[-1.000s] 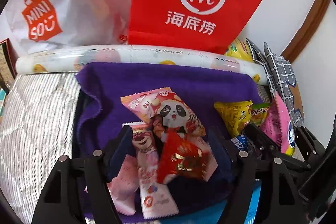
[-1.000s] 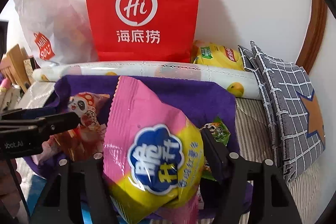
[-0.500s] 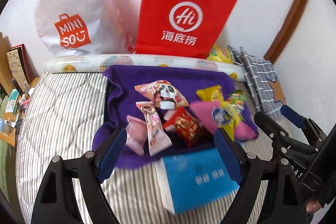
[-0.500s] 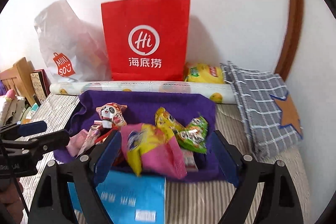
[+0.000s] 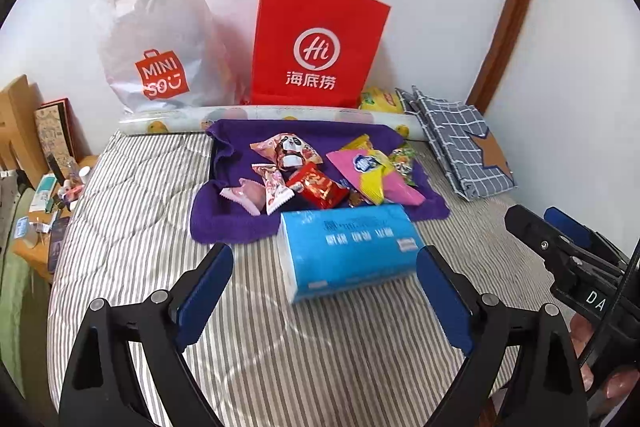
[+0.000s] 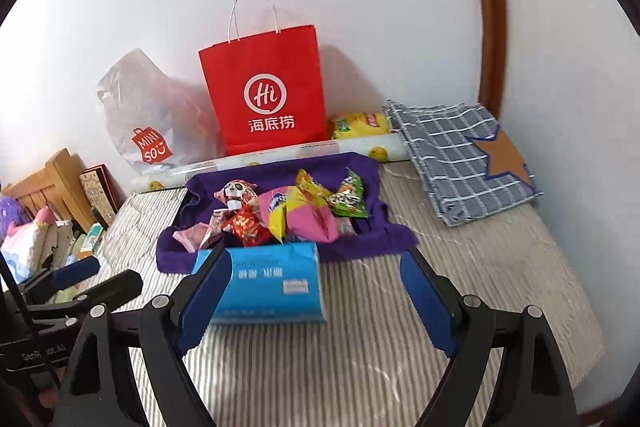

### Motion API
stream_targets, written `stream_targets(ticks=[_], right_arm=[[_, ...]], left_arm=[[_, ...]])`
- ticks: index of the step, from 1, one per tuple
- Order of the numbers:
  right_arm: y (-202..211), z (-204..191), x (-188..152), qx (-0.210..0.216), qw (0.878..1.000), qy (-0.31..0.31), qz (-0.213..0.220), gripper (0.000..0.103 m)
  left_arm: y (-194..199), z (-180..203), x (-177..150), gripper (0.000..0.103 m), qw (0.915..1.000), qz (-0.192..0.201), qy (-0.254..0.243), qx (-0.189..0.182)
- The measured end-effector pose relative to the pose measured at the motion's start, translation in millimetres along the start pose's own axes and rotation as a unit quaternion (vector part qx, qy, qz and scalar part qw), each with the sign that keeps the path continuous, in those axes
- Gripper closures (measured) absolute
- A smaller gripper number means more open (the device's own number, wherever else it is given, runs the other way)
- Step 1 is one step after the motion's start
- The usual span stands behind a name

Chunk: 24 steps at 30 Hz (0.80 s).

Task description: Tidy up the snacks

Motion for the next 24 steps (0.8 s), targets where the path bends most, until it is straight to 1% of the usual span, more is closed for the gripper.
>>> stream_targets(ticks=[6,8,10,16,24], right_arm=[[32,0,-13,-0.017,1.0,0.015,0.014,0.002],[37,2,-15,-0.026,0.999,0.015,0.015,0.002],[42,4,-17,-0.031,0.999,0.014,0.017,0.002],[50,8,-19,-0.031,0.999,0.008,0.02,0.002],[57,8,-19,-0.031,0.999,0.002,0.025,0.002]], left_arm=[[22,8,-8,0.01,0.9997,0.014,-0.009,0.017],[28,12,-8,0.01,0.9992,0.022,-0.016,0.028],[32,15,-8,0.01,0.999,0.025,-0.022,0.03],[39,20,-9,0.01,0.9983,0.03,-0.03,0.041],[40,21,-11,0.01,0.9982,0.028,-0.032,0.043]])
Point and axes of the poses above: each gripper's, at about its wrist camera, not at the fingertips, and y roughly against the way its jaws point, z to its right, x to its top, the point moved 8 cm from there along -y, roughly the way its jaws point, and after that the axes turned 1 degree about -x, right-handed, at the moved point
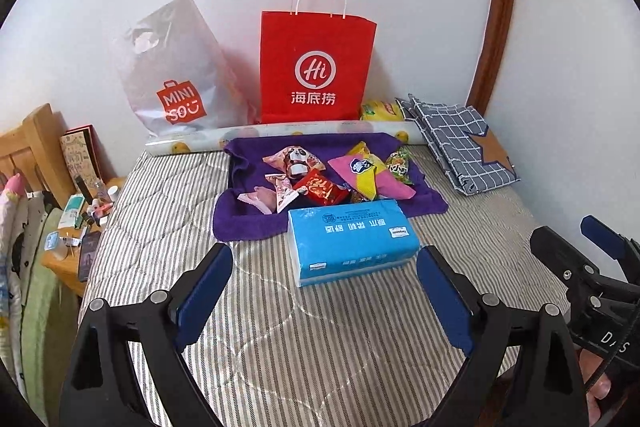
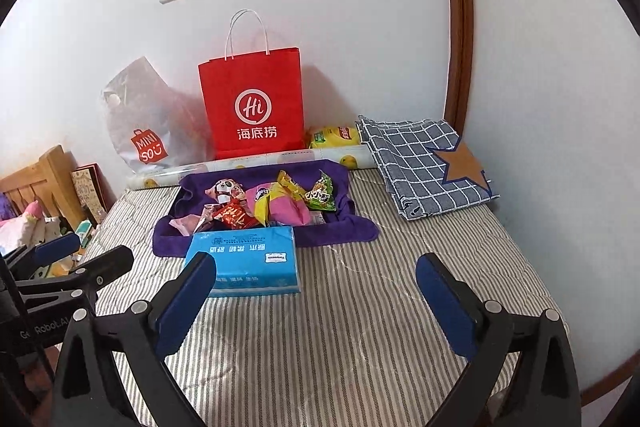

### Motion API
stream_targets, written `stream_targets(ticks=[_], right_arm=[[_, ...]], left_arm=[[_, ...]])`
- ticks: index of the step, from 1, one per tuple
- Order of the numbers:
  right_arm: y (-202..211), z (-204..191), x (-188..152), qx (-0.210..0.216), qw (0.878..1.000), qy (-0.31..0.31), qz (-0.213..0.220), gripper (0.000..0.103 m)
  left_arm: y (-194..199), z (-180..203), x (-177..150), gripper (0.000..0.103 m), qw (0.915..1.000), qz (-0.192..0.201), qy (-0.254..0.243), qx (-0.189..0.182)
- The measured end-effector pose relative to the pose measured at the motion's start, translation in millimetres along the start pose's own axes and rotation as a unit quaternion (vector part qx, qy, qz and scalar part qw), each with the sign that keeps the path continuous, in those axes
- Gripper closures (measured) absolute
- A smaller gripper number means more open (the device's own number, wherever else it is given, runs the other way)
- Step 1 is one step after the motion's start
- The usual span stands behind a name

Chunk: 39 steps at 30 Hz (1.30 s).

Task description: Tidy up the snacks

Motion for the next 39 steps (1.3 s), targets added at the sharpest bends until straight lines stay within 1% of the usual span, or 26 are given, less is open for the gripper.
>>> stream_targets(ticks=[3,7,13,15,16,17,20,22,28,39], right_arm=[[1,0,0,-0.002,1.0,0.0,0.001,0.002],[3,0,2,-0.016,1.0,0.007,0.004,0.002],[5,-1,3,-0.017,1.0,0.007,0.007,0.002],[6,-2,3,-0.005,1.0,0.002,0.004,0.002],[6,-4,4,0.015,1.0,-0.008,0.0,0.002],[6,-7,5,0.028,1.0,-0.008,-0.004,0.002],[10,-7,7,0.01,1.0,0.002,0.012,0.002],[10,-8,6,0.004,1.0,0.007,0.009,0.002],[13,-9,10,-0.002,1.0,0.008,0.015,0.002],[19,-6,11,-0.005,1.0,0.004,0.018,0.002]], left_arm=[[1,1,0,0.01,1.0,0.0,-0.001,0.0],[5,2,2,0.01,1.0,0.005,-0.003,0.004],[11,2,4,0.01,0.9999,0.011,-0.004,0.005],[13,2,5,0.01,0.9999,0.01,-0.001,0.0],[14,4,7,0.01,0.9999,0.01,0.004,-0.012],[17,3,9,0.01,0.9996,0.018,0.012,-0.016],[25,0,11,0.009,0.9994,0.035,0.006,0.002],[27,-3,12,0.009,0.9992,0.039,0.007,0.009],[28,-6,12,0.009,0.9993,0.035,0.011,0.001],[31,-3,12,0.009,0.9993,0.036,0.003,0.01]])
Point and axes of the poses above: each gripper's, at about its wrist camera, not at the fingertips, and y roughly against the way its jaws point, z to its right, x to its top, the point moved 8 cm from there along -y, roughly the way its jaws point, and after that the axes turned 1 degree about -x, right-handed, at the moved point
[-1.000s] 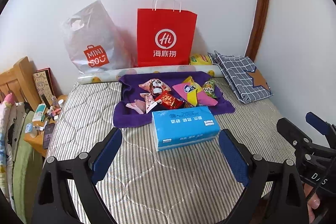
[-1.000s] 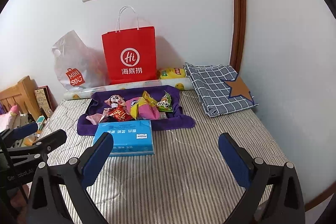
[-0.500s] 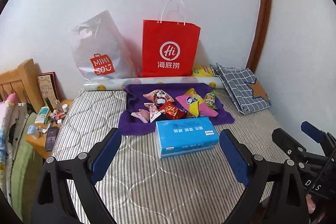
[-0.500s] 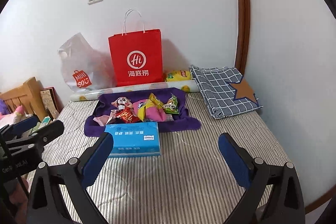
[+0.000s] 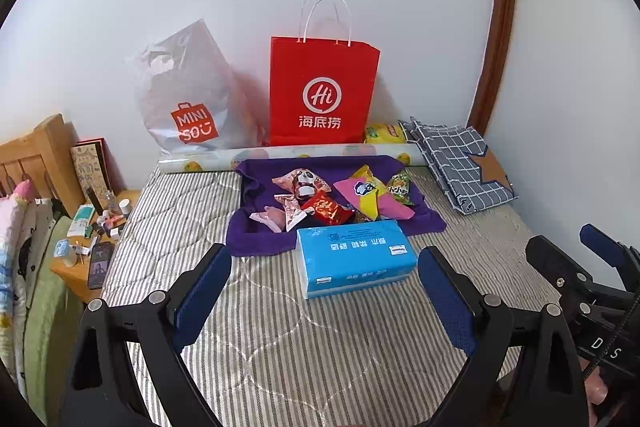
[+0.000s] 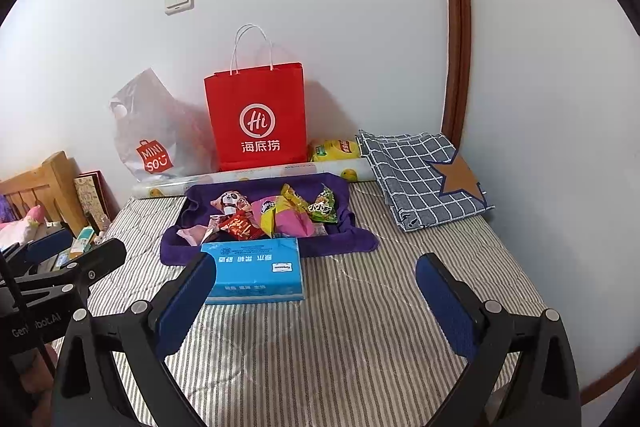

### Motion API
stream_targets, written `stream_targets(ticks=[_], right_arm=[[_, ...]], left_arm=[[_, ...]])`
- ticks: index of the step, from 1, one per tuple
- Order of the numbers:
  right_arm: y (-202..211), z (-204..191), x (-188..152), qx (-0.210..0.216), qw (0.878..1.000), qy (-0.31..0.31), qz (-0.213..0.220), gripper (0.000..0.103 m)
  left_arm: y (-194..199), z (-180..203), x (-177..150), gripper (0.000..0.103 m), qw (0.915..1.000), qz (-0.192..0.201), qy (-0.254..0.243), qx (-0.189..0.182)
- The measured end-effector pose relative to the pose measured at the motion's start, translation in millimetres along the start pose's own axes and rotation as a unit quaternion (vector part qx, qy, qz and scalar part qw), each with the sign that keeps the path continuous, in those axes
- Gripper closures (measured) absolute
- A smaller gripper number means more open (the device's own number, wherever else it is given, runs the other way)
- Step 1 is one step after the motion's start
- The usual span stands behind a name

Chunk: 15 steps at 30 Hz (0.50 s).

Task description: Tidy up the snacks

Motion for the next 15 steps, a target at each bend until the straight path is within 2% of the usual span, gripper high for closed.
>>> stream_targets(ticks=[15], right_arm=[[2.1,6.0,0.9,-0.007,1.0,-0.002,0.0,0.002]], left_arm=[[2.5,2.0,1.3,0.009,1.0,0.002,-0.003,0.004]])
Point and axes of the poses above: each gripper's, at about its wrist camera, not at the fingertips, and y roughly against the way its jaws point, z to its right, x to its top, the point moved 8 cm from there along -y, roughly the way its jaws point, and after that the axes turned 1 degree about -x, right-handed, at the moved point
